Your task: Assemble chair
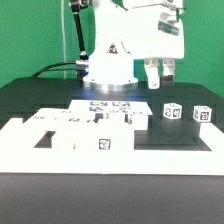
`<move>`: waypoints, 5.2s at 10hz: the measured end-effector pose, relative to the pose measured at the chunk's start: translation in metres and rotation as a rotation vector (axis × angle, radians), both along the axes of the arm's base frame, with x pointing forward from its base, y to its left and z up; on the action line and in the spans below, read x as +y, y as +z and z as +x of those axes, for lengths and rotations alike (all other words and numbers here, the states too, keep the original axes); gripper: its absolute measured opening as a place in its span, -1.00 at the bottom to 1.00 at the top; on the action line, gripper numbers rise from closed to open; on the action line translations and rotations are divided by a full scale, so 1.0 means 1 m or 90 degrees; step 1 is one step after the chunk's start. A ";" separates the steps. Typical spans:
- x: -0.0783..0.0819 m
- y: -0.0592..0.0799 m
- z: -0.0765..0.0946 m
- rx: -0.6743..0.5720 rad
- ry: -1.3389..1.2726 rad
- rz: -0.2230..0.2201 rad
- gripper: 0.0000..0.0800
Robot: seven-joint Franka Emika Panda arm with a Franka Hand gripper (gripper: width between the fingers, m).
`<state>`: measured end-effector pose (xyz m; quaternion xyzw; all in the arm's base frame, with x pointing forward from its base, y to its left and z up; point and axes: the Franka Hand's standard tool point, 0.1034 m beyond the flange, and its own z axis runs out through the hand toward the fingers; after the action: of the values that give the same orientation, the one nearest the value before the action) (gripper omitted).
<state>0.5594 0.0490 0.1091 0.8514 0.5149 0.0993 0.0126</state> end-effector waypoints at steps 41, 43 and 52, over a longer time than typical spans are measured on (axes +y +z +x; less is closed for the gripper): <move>-0.053 -0.101 -0.003 0.092 -0.727 0.106 0.62; -0.053 -0.101 -0.003 0.092 -0.725 0.106 0.00; -0.052 -0.100 -0.002 0.091 -0.724 0.107 -0.91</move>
Offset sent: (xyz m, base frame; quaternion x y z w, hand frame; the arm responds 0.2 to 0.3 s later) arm 0.0000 0.0000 0.0000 0.0000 0.0000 0.0000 1.0000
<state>0.5575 -0.0033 0.0095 0.9969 -0.0340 0.0596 -0.0384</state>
